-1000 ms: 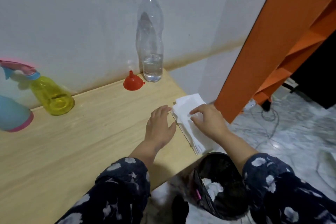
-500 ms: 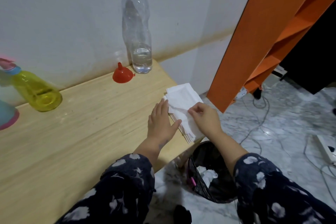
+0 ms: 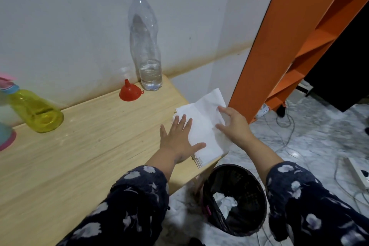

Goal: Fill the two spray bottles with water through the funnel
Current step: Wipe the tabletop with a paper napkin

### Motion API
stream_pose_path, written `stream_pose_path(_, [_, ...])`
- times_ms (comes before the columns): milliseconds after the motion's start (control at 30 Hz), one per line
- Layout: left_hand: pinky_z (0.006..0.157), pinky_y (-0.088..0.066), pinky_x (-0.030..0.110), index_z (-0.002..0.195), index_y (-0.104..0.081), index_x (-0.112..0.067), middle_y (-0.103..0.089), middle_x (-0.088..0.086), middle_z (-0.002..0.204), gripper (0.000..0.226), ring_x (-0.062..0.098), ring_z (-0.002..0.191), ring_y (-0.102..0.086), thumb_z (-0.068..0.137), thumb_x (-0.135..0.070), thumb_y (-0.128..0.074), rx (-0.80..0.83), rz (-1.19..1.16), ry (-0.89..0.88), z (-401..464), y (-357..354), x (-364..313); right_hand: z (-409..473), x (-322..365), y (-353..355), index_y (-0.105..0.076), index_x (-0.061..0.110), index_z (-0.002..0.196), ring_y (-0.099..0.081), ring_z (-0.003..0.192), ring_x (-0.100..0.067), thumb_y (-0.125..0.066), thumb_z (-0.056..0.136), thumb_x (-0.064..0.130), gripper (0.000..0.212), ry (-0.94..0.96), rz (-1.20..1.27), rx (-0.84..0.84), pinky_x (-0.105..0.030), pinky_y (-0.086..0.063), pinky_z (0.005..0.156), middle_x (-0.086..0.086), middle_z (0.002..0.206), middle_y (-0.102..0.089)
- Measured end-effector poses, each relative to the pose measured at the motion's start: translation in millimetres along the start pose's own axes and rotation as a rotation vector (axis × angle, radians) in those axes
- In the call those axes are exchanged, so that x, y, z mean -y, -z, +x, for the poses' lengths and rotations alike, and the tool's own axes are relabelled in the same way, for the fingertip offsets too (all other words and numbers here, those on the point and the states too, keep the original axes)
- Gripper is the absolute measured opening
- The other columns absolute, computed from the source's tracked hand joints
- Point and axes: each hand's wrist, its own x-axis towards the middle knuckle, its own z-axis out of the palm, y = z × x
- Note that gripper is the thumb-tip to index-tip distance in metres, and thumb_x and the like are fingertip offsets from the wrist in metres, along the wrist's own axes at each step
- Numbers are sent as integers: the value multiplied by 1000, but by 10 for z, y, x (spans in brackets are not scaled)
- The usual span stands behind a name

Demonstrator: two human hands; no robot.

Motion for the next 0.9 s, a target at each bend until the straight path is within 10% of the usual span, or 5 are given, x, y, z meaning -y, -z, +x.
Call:
stream_pose_path(500, [112,11,61,150,19,-34,33,-14,153,96,16,143,29,80,-83,-26,-181,-60,21,-8,78,-82,61,330,478,-43,27,142,-34,138,-19,-59,88,0,62,31,253,42,-22,-31,101,3,150,-38])
stream_pose_path(633, [118,-8,56,149,-2,-49,-4,-6,163,66,22,149,-5,90,-72,-17,-273,-565,115,-37,154,-100,35,781,353,-48,32,138,-46,126,-17,-60,87,0,62,144,368,176,-27,-45,98,3,144,-45])
stream_pose_path(733, [101,-46,47,126,-50,-54,-66,-3,121,36,20,114,-60,94,-64,-36,-283,-1155,98,-112,242,-60,47,1087,143,-52,32,135,-56,114,-13,-62,83,-2,63,160,552,282,-24,-47,95,4,136,-53])
stream_pose_path(833, [83,-54,30,114,-59,-21,-65,7,106,24,23,97,-65,103,-35,-42,-319,-1540,212,-280,444,50,69,1363,-23,-54,31,133,-57,117,-15,-61,82,-5,63,169,726,378,-33,-47,102,2,136,-53])
stream_pose_path(900, [77,-56,32,127,-50,-18,-62,1,117,46,16,98,-64,101,-52,-35,-326,-1750,198,-415,559,199,86,1518,-105,-53,28,134,-56,119,-16,-59,83,-7,63,196,782,416,-34,-46,103,2,138,-51])
